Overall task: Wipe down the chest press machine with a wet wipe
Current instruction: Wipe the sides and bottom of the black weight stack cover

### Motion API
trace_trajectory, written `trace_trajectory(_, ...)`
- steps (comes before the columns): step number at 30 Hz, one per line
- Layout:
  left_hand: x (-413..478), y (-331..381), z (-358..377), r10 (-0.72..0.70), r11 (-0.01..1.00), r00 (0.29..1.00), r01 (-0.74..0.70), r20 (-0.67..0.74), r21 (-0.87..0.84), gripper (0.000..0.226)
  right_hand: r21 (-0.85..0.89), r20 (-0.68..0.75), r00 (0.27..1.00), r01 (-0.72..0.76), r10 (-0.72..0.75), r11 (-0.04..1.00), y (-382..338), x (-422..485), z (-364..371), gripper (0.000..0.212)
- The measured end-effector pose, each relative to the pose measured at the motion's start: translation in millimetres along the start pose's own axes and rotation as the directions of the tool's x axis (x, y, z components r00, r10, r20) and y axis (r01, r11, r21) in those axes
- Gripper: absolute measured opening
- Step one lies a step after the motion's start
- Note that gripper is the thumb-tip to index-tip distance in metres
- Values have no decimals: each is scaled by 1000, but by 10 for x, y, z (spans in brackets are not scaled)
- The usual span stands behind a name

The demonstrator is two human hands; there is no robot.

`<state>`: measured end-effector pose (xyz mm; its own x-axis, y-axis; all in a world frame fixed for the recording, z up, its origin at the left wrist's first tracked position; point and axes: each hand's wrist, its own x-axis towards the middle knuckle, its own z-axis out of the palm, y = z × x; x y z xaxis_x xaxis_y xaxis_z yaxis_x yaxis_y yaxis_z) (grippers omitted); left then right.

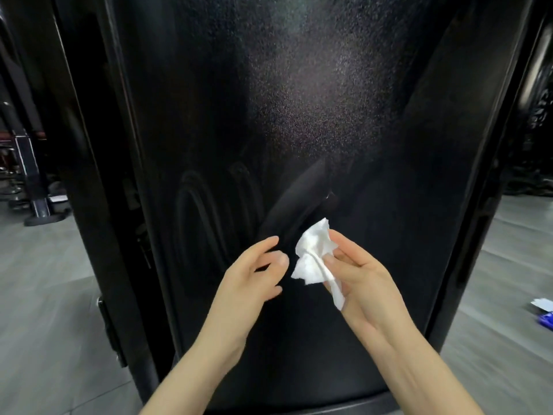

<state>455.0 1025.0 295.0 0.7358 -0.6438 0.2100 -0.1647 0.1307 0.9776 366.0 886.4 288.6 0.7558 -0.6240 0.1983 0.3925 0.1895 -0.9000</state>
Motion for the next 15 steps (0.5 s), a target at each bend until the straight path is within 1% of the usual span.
trace_trajectory(2, 17, 46, 44, -115, 990, 991, 120, 69, -77, 39, 81, 15, 998, -59, 58, 995, -8, 15, 5, 34)
trace_trajectory(3, 27, 59, 66, -137, 986, 988, 143, 75, -90, 39, 70, 19, 998, -61, 59, 996, -16, 9, 15, 34)
trace_trajectory(6, 69, 87, 139, -142, 984, 988, 147, 59, -96, 35, -40, 57, 998, -6, 8, 999, -45, -34, 27, 35)
trace_trajectory(8, 104, 106, 182, -151, 981, 988, 155, 44, -112, 33, -109, 29, 999, 38, -35, 993, -65, -58, 40, 37)
trace_trajectory(10, 145, 128, 228, -150, 981, 988, 152, 31, -117, 30, -251, -28, 996, 75, -85, 965, -87, -64, 61, 35)
trace_trajectory(12, 186, 147, 256, -134, 982, 991, 131, -10, -138, 28, -393, -42, 988, 123, -151, 911, -100, -73, 67, 32)
trace_trajectory(14, 220, 147, 261, -94, 990, 994, 87, -53, -114, 24, -488, 25, 982, 174, -185, 856, -114, -85, 53, 31)
trace_trajectory(15, 228, 147, 264, -67, 995, 996, 62, -64, -75, 22, -509, 79, 982, 188, -172, 840, -118, -84, 39, 29)
